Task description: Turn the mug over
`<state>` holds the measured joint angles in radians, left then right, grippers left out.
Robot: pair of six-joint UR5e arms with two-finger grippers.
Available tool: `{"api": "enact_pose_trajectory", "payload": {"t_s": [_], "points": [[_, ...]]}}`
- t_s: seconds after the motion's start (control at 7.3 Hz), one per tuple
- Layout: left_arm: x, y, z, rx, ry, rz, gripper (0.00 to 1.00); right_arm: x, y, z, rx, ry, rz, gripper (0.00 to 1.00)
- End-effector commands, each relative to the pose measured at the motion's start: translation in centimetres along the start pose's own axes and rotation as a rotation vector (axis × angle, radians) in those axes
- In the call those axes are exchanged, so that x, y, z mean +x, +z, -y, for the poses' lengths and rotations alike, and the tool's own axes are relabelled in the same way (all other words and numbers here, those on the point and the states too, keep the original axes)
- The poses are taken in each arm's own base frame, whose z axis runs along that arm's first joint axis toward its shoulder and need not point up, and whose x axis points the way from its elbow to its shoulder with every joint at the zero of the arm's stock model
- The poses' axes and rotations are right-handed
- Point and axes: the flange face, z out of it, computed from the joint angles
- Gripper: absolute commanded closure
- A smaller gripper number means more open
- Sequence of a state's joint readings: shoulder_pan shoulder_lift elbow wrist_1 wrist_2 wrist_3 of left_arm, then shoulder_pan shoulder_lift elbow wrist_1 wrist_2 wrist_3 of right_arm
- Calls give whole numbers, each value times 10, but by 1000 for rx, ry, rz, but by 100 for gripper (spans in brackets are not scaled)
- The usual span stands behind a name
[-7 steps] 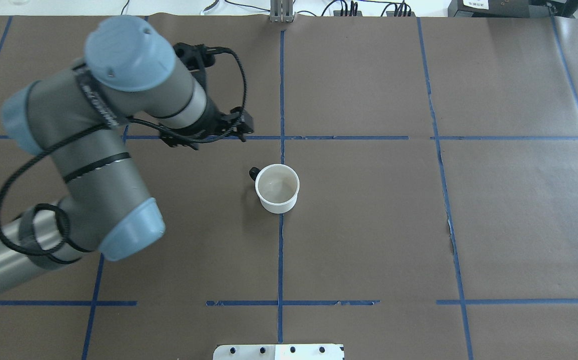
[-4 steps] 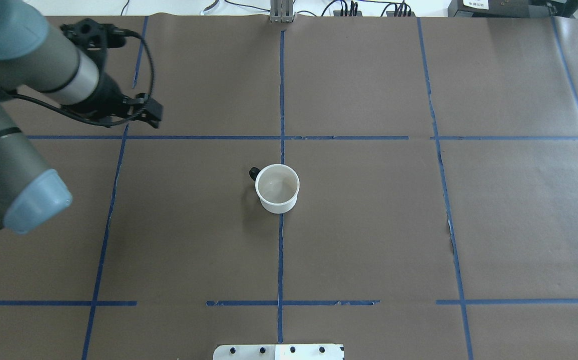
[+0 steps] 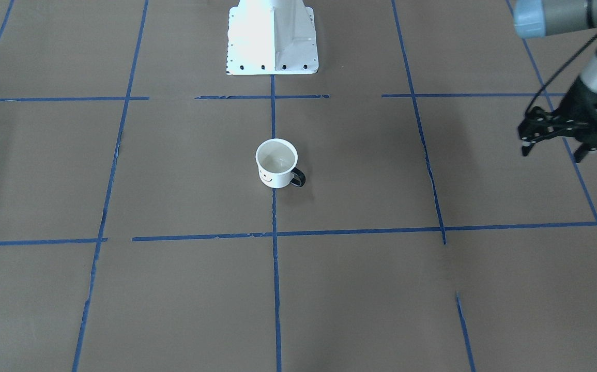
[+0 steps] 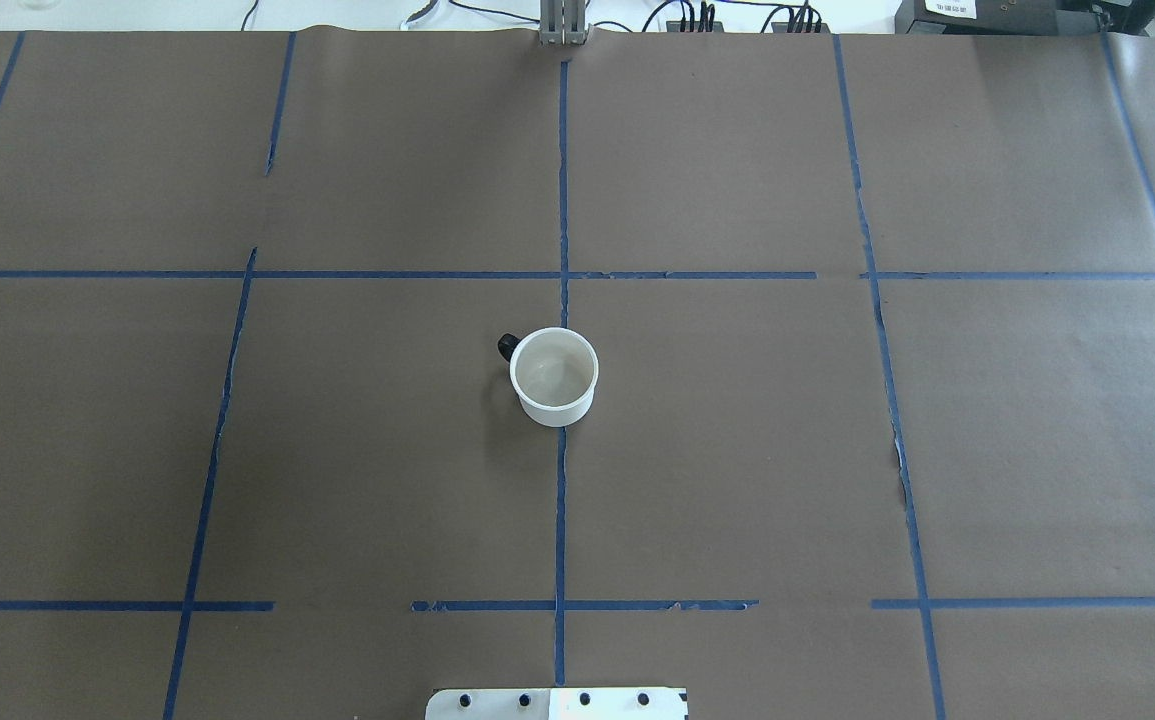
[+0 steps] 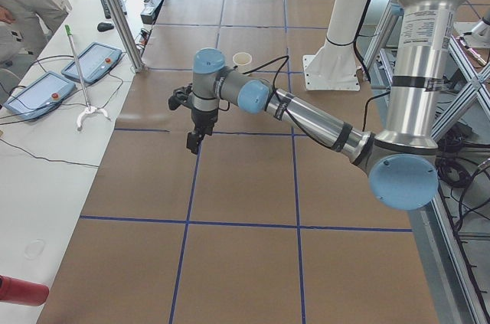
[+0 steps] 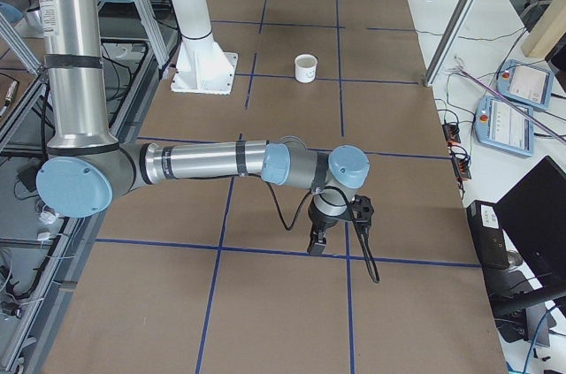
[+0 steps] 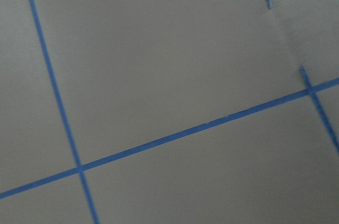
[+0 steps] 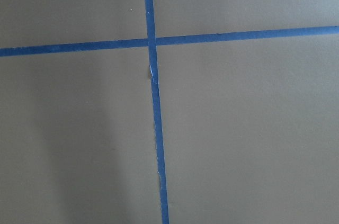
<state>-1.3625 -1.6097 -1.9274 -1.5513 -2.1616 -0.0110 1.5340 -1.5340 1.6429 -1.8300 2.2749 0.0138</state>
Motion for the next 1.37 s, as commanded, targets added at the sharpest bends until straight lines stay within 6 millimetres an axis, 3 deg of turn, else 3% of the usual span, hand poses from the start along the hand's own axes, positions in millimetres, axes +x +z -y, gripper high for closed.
{"api": "enact_pose_trajectory", "payload": {"t_s": [0.0,0.14,0.27,1.23], "points": [[-101,27,-87,20,-35,-53,0,0,0,0,0,0,0,0],[-126,55,-106,35,-54,-80,0,0,0,0,0,0,0,0],[-135,75,-125,3,-86,-112,0,0,0,0,0,0,0,0],[-141,75,-145,-66,-234,-110,0,0,0,0,0,0,0,0]]}}
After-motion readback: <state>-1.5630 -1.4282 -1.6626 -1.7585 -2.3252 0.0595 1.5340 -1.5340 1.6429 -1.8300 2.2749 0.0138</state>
